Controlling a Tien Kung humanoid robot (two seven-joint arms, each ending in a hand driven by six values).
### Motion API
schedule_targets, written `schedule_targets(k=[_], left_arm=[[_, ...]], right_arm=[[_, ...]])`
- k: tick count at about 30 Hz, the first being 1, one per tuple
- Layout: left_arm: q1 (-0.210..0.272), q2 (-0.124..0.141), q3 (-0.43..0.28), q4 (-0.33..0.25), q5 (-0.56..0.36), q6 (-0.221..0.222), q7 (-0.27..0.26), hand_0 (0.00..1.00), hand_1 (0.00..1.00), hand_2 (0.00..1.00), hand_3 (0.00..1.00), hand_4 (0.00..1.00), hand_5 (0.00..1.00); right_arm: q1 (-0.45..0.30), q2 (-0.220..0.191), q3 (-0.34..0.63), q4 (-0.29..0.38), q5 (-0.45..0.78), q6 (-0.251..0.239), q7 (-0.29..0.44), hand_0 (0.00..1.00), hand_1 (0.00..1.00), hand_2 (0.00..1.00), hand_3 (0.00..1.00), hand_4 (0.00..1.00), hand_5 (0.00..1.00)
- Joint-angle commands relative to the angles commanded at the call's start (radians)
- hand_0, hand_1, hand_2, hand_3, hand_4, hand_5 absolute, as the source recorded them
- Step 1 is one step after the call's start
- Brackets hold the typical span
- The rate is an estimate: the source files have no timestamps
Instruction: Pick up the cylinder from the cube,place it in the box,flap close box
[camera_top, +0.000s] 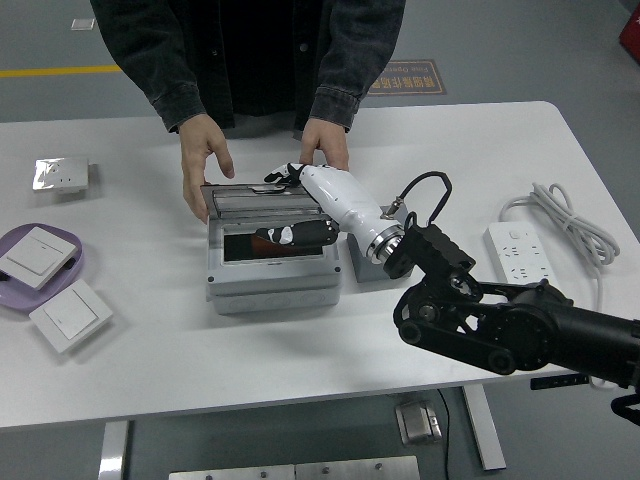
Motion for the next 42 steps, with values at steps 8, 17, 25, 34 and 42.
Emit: schedule_targets(k=[8,17,25,34,42], left_arm=[[0.001,-0.001,-0.009,0.002,0.006,0.0,0.005,0.615,0.623,0.589,0.612,0.68,0.223],[0.006,-0.002,-0.016,0.004,0.009,0.0,0.008,0.615,0.624,0.588,0.612,0.681,0.222],[0.019,-0.007,-0.015,0.005,0.0,0.001,0.004,0.614,0.623,0.588,0.613,0.681,0.222],[0.027,-0.014,-0.001,0.005,-0.016,0.001,-0.01,0.614,0.624,0.588,0.612,0.681,0.222],[0.023,-0.01,0.008,0.004,-0.026,0.001,-0.02,0.614,0.624,0.588,0.613,0.682,0.223]], right_arm=[[-0.026,-0.018,-0.027,0.092,0.075,0.04,-0.041,0.776,0.7,0.7,0.742,0.884,0.463],[-0.094,-0.062,0.106,0.112,0.149,0.01,-0.008,0.755,0.68,0.719,0.775,0.735,0.454],[-0.222,-0.12,0.321,0.182,0.123,-0.023,0.046,0.751,0.68,0.715,0.745,0.692,0.439],[-0.377,-0.106,0.528,0.181,0.097,-0.002,0.109,0.73,0.673,0.704,0.717,0.679,0.418],[-0.522,-0.117,0.625,0.152,0.052,-0.007,0.154,0.729,0.677,0.704,0.717,0.684,0.42]])
